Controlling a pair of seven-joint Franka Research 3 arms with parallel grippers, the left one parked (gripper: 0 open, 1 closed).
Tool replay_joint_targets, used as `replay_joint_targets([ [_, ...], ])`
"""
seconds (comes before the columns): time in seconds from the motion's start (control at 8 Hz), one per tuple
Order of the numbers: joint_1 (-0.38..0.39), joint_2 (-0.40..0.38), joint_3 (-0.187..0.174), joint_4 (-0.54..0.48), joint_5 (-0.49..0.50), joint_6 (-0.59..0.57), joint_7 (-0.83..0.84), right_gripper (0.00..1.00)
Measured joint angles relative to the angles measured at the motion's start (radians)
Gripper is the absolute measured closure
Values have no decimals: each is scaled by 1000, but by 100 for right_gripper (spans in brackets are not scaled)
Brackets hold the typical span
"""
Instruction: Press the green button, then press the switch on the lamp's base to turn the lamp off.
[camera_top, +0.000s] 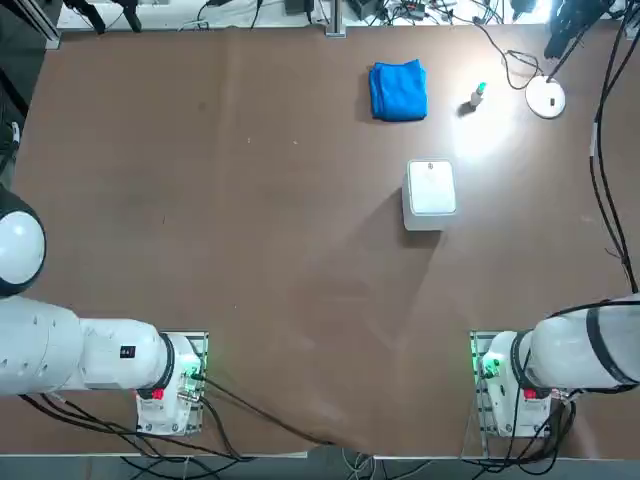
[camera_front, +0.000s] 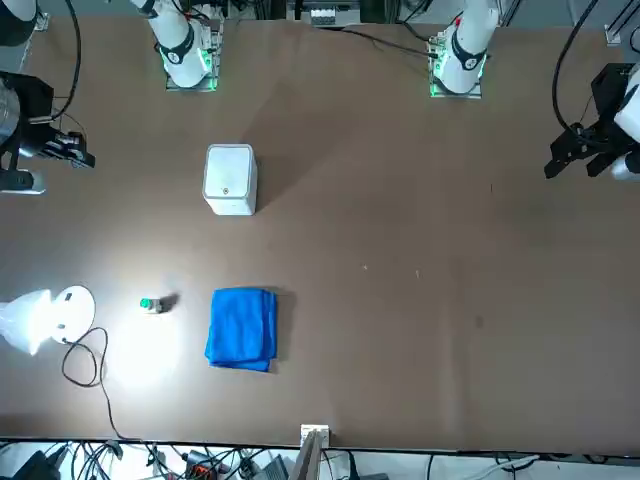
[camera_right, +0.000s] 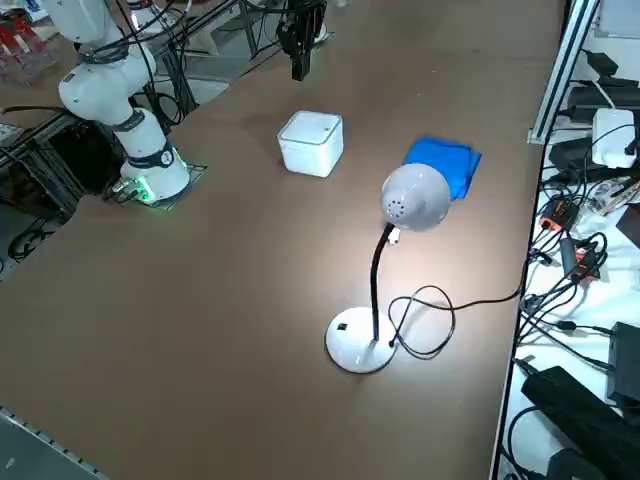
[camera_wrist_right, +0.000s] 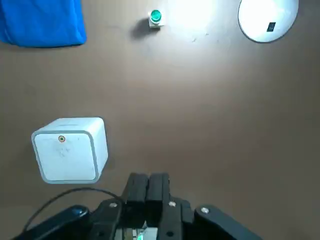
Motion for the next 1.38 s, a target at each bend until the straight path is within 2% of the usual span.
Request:
replay_joint_targets([
  [0.38,-12,67,-1,-3,0,152,3,98],
  [0.88,-27,271,-2,-7,11,500,25,98],
  [1.38,5,445,11,-9,18,717,114,98],
])
